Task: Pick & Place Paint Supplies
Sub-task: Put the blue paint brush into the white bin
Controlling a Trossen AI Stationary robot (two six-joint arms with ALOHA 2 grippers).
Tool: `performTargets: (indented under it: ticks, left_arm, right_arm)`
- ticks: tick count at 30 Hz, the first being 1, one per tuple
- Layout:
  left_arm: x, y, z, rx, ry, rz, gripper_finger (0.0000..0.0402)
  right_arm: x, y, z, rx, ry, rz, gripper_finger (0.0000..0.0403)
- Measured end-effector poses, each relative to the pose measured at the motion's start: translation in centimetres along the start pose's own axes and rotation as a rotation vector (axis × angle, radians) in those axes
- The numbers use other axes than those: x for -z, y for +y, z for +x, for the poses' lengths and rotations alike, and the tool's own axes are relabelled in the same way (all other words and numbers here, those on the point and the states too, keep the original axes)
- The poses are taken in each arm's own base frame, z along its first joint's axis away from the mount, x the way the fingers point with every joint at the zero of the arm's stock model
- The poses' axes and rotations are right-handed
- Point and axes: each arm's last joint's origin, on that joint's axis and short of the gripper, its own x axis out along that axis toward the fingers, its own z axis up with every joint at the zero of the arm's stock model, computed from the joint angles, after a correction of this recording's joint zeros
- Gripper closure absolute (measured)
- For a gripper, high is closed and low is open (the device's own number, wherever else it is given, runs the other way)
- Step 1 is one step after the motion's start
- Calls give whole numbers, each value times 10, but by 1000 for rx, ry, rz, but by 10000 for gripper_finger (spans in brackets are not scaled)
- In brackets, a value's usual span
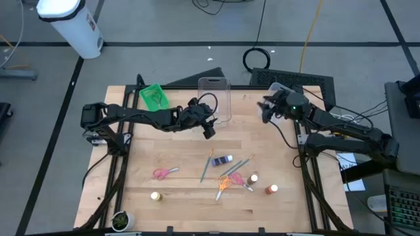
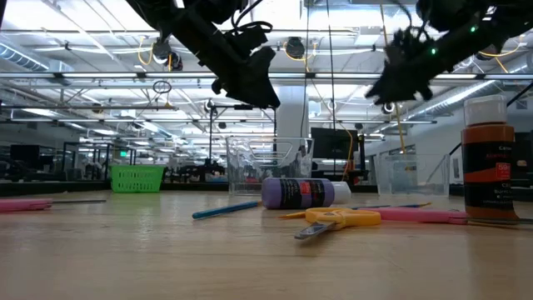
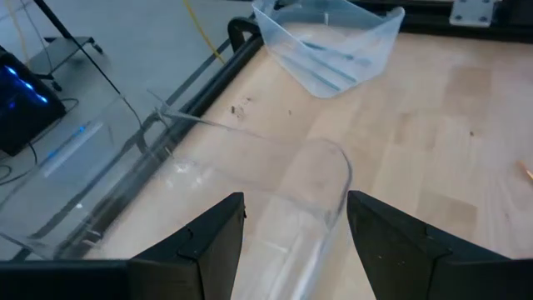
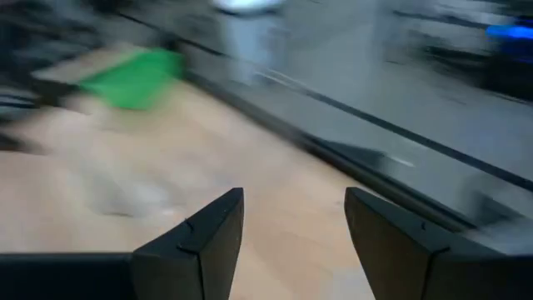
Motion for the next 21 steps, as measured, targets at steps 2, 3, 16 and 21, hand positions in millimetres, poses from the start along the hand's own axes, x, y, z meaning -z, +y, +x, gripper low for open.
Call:
performTargets:
  ticks: [2, 3, 16, 21]
  left_arm:
    - [2, -2, -1, 6, 22, -17, 183]
    - [4, -3, -1, 8, 34, -43, 183]
    - [42, -58, -19, 166, 343, -236, 183]
    - [61, -91, -10, 186, 342, -189, 183]
  right_arm:
    - [-5, 11, -2, -147, -44, -9, 201]
    - [-7, 17, -3, -221, -67, -18, 203]
    - [-7, 93, -42, -673, -287, -253, 211]
    - [2, 109, -57, -660, -298, -275, 211]
